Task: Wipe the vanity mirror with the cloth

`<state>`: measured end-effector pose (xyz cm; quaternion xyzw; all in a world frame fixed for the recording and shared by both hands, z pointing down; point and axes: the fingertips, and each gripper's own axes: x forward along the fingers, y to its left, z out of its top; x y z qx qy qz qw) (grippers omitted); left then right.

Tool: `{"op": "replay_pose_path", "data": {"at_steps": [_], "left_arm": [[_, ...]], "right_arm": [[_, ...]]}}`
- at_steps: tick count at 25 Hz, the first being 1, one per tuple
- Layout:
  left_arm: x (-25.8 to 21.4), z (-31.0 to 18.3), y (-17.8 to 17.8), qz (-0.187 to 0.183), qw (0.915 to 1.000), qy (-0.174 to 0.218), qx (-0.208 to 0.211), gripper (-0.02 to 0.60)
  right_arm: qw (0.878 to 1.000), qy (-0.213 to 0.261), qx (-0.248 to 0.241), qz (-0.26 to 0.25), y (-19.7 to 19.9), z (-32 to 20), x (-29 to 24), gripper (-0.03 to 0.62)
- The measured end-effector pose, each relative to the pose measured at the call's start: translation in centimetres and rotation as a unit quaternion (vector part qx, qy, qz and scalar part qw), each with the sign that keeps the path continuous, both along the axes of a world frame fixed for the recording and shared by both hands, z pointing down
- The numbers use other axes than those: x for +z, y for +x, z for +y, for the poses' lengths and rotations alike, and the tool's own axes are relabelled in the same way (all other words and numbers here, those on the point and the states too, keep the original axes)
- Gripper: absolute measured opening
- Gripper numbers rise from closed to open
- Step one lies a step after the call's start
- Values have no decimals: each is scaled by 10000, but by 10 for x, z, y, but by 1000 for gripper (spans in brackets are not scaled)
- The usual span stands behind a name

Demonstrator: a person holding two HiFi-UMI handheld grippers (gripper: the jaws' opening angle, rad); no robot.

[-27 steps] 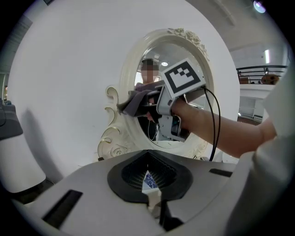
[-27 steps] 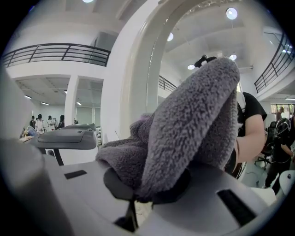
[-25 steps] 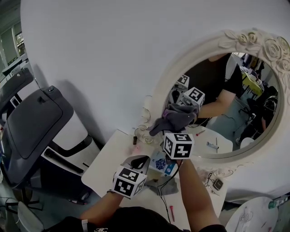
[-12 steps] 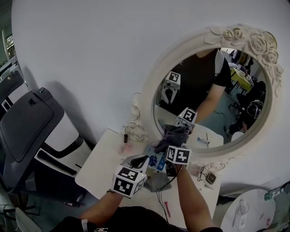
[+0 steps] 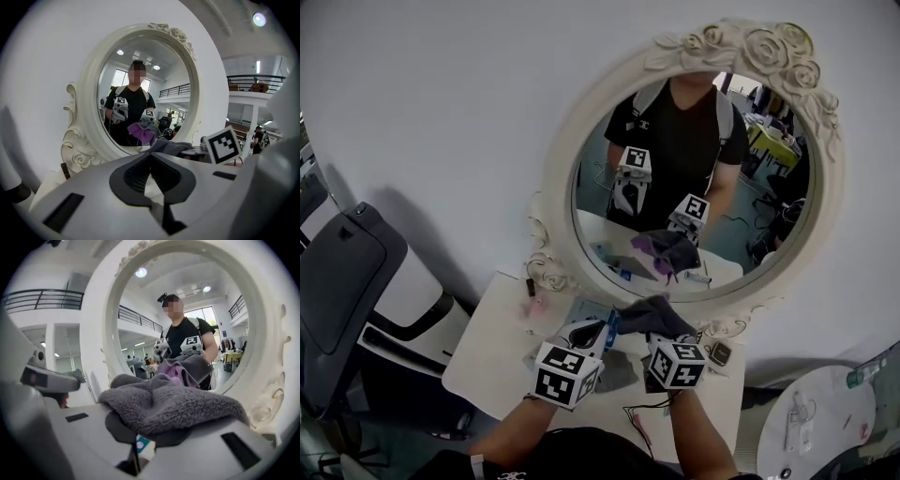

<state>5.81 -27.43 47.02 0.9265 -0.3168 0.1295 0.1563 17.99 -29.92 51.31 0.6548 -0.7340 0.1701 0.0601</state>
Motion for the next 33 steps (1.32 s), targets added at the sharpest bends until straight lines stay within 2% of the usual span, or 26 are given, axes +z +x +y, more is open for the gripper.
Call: {"op": "replay_pose_path", "data": {"at_steps": [3,6,13,18,24,33], "left_arm": [[0,5,18,-12,9999,-4,123,6],[-1,9,33,-15,9997,17,228,6],[-3,11,40,-11,9998,69,201,6],[1,14,36,-30,9999,17,151,6],[5,26,41,-90,9996,-9,282,6],[6,28,42,-111,9994,-11,336,6]], "right_arm": [[9987,430,97,-248,6,31,-26,28],[9969,650,269,-363,17,58,-38,28],[9991,375,161,-134,13,107,-29,28],[9987,383,333,-66,19,108,-26,28],[9978,411,522,-80,24,104,-27,28],[9976,385,568,-117,21,101,-26,28]]}}
